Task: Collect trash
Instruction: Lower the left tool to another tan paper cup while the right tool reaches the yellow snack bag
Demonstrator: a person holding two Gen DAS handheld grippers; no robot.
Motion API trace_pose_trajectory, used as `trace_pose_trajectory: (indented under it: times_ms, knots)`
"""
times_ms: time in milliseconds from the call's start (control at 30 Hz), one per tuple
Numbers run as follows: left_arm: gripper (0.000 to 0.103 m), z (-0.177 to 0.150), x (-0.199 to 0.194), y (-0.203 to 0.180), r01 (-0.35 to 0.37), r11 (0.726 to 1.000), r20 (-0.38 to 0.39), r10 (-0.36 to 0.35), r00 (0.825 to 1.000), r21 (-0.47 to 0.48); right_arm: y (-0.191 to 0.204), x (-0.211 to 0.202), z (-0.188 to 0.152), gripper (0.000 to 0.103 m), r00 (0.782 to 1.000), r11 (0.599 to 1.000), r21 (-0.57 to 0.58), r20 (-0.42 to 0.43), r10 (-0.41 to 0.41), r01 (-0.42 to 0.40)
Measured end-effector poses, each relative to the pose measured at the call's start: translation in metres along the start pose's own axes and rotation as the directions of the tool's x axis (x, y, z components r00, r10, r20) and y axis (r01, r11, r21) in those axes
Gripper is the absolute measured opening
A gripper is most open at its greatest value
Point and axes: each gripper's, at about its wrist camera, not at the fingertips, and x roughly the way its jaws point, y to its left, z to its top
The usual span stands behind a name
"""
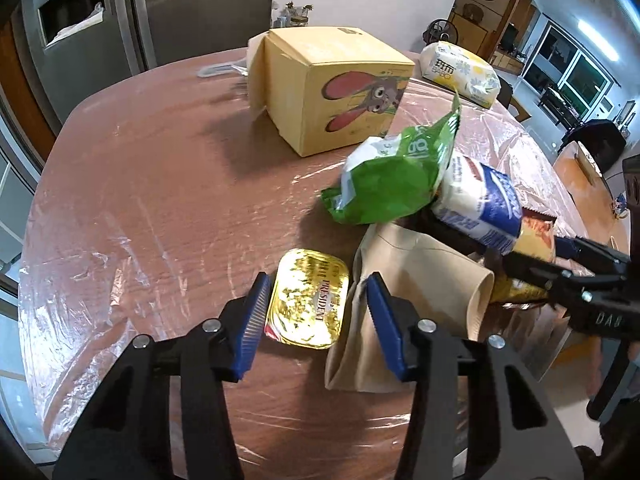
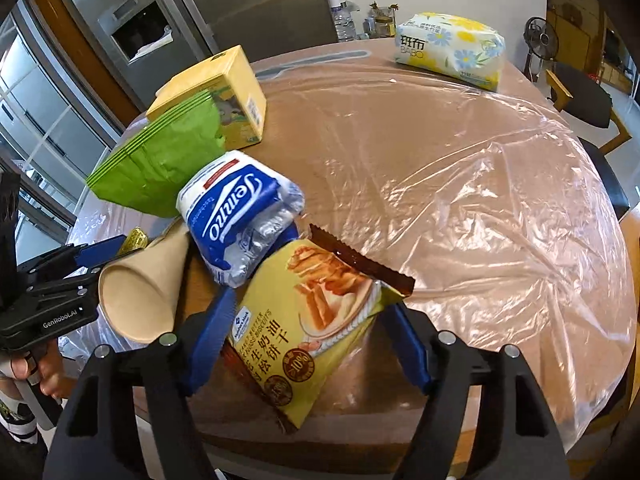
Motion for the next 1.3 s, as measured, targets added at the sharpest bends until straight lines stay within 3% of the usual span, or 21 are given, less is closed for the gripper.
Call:
trace_pose_trajectory:
  times_ms: [133,267,467,967,1133,1300]
  knots:
    - [0.051,0.001,0.001,0.005,0.001,1.000,0.000,-0.001,1.000,-0.009,-0.007,-0.001,0.004,0.072,1.000,1.000,0.025,0.000,0.006,-0.006]
    - [0.062,0.003,-0.001,0.003,-0.031,0.999,0.012,0.031,0.999,0.019,-0.002,-0.001,0.004,0.076,1.000,1.000,0.027,0.007,0.002,-0.002]
    - [0.062,0.009,0.003,0.004,-0.036,0.999,0.005,0.036,0.999,0.021,0.006,0.005,0.002,0.076,0.999,0.999,-0.005,-0.005,-0.039,0.039]
    - [0.067,-0.002,-0.016,0.010,-0.040,0.997,0.040,0.037,0.999,0.072,0.004,-0.003,-0.004,0.076,1.000,1.000,-0.002,0.004,-0.023,0.023]
    - [0.067,-0.010,-0.036,-0.016,0.020,0.991,0.085,-0.031,0.996,0.131,0.004,-0.006,-0.001,0.076,1.000,1.000,-0.004,0.017,-0.022,0.022]
    - [0.070,-0.012,-0.029,-0.036,0.094,0.975,0.040,-0.104,0.994,0.200,0.005,-0.006,0.000,0.076,1.000,1.000,-0.006,0.017,-0.015,0.015]
